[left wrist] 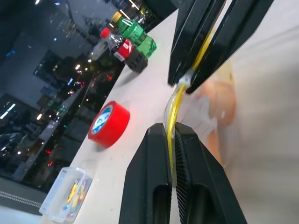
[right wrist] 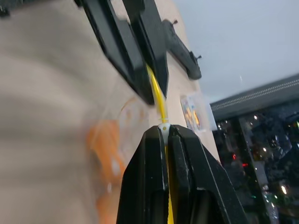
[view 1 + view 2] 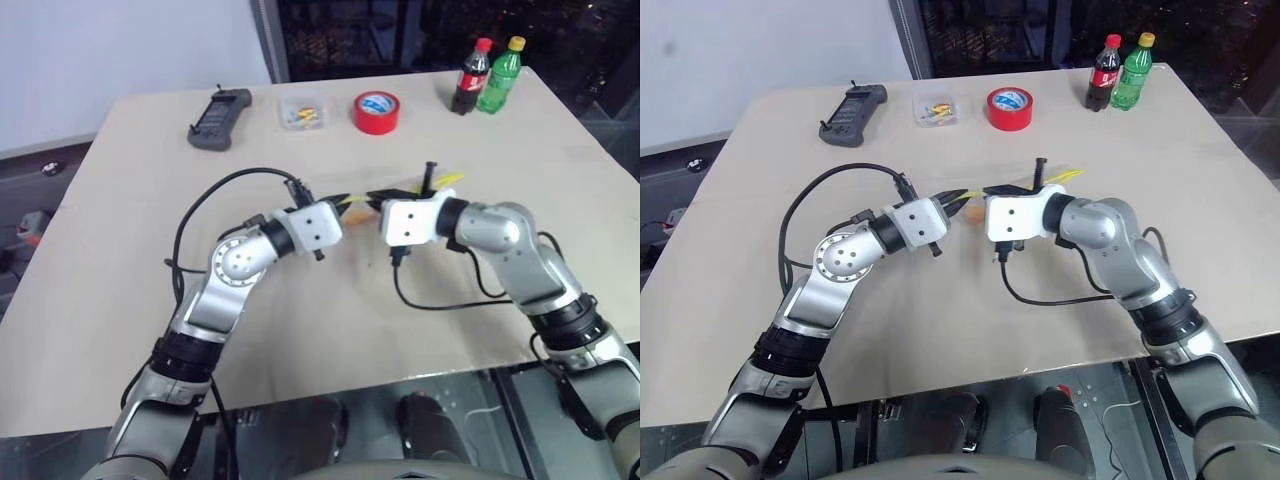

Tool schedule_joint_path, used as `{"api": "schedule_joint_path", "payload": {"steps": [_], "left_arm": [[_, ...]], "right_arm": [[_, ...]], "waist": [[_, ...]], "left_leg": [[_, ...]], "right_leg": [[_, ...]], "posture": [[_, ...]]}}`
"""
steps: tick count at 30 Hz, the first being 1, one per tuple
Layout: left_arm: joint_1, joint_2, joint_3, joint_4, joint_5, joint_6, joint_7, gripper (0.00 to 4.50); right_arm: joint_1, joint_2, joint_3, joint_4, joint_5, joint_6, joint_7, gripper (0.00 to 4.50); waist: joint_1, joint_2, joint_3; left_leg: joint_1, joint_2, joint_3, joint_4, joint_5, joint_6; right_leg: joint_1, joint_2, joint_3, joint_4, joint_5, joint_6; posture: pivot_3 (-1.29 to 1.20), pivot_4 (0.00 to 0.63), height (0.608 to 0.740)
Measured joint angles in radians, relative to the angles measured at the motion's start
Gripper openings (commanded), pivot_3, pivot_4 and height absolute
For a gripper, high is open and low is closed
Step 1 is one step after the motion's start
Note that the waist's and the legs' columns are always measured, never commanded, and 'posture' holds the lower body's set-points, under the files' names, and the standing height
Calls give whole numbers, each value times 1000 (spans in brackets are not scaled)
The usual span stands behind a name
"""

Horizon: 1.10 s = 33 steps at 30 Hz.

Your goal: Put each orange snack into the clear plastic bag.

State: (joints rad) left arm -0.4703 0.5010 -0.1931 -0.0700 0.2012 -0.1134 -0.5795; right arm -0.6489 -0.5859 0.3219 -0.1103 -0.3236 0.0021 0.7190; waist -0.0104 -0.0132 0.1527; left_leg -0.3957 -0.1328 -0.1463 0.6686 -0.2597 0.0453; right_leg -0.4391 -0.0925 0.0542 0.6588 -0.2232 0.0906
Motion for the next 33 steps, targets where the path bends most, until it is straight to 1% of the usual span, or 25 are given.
{"api": "schedule_joint_path", "payload": {"steps": [3, 6, 10, 12, 15, 16, 17, 19, 21, 23, 26, 27, 28, 29, 32, 33], "left_arm": [[1, 11, 7, 3, -8, -2, 1, 0], [2, 17, 10, 4, -10, -3, 4, 0], [-18, 12, 10, 36, -11, -4, 15, 0], [-77, -20, 9, 103, -9, 2, 35, 0], [-199, -50, 7, 235, -6, -5, 76, 0], [-219, -53, 7, 257, -5, -5, 83, 0], [-279, -56, 3, 332, 0, -31, 98, 0], [-373, -58, 3, 432, 7, -69, 119, 0], [-422, -57, 6, 481, 10, -98, 131, 0], [-450, -50, 13, 512, 4, -161, 136, 0], [-401, -40, 19, 502, -10, -203, 115, 0], [-327, -20, 19, 442, -20, -205, 85, 0], [-280, -10, 19, 408, -28, -204, 67, 0], [-201, 1, 16, 342, -35, -196, 41, 0], [-22, 8, -19, 223, -26, -166, 7, 0], [31, 8, -34, 191, -26, -138, -13, 367]], "right_arm": [[40, -80, -63, 15, 1, 15, -16, 40], [57, -125, -107, 38, 1, 28, -34, 40], [53, -144, -133, 74, 0, 37, -66, 40], [20, -140, -133, 128, -4, 35, -87, 40], [-91, -136, -131, 241, -35, 15, -148, 40], [-109, -136, -131, 261, -41, 12, -157, 40], [-158, -137, -123, 320, -52, -13, -174, 40], [-211, -137, -121, 369, -56, -38, -184, 40], [-232, -140, -123, 387, -52, -50, -184, 40], [-217, -152, -148, 361, -7, -52, -159, 40], [-131, -171, -182, 271, 53, -48, -107, 40], [-49, -185, -192, 182, 88, -29, -69, 40], [-4, -189, -196, 147, 104, -19, -52, 40], [65, -187, -207, 86, 128, 17, -33, 40], [211, -171, -224, -8, 206, 104, 10, 40], [255, -164, -222, -39, 227, 135, 29, 8]], "waist": [[0, 0, 0], [-6, 0, 0], [-5, 0, 0], [-1, 0, 0], [-1, 0, 0], [-1, 0, 0], [-2, -1, 0], [-3, -1, 0], [-6, -1, 0], [-8, -1, 0], [-10, -1, 0], [-13, 0, 0], [-15, 0, 0], [-18, 0, 0], [-20, 0, 0], [-18, 0, 0]], "left_leg": [[0, 0, 0, 0, 0, 0], [0, 0, 1, -1, 0, 0], [0, 1, 1, 0, 0, 0], [0, 0, 2, 1, 0, 0], [-1, -1, 1, 1, 0, 0], [-1, -1, 1, 1, 0, 0], [-1, -1, 1, 0, 0, 0], [-5, -1, 1, 0, 0, 0], [-6, -1, 1, -1, 0, 0], [-6, -1, 1, -3, 0, 0], [-6, -1, 1, -3, -1, 1], [-7, -1, 1, -3, -1, 2], [-6, -1, 2, -3, -1, 2], [-7, -1, 2, -3, -1, 2], [-6, -1, 2, 0, -1, 2], [-5, -1, 3, 1, -1, 2]], "right_leg": [[0, 0, 0, 0, 0, 0], [-1, 0, 1, 0, 0, 0], [-1, 1, 1, 1, 0, 0], [0, 0, 1, 1, 0, 0], [-1, -1, 1, 1, 0, 0], [-1, -1, 1, 1, 0, 0], [-1, -1, 0, 1, 0, 0], [-5, -1, 1, 0, 0, 0], [-6, -1, 1, 0, 0, 0], [-6, -2, 1, -2, 0, 0], [-7, -3, -1, -3, 0, 0], [-8, -3, -1, -3, 0, 0], [-8, -3, -2, -3, 0, 0], [-8, -3, -2, -3, 0, 0], [-7, -3, -1, 0, 0, 0], [-6, -3, -1, 3, 0, 0]], "posture": [[0, 150, 740], [0, 150, 740], [0, 150, 740], [0, 150, 740], [0, 150, 740], [0, 150, 740], [0, 150, 740], [0, 150, 740], [0, 150, 740], [0, 150, 740], [0, 150, 740], [0, 150, 740], [0, 150, 740], [0, 150, 740], [0, 150, 740], [0, 150, 740]]}}
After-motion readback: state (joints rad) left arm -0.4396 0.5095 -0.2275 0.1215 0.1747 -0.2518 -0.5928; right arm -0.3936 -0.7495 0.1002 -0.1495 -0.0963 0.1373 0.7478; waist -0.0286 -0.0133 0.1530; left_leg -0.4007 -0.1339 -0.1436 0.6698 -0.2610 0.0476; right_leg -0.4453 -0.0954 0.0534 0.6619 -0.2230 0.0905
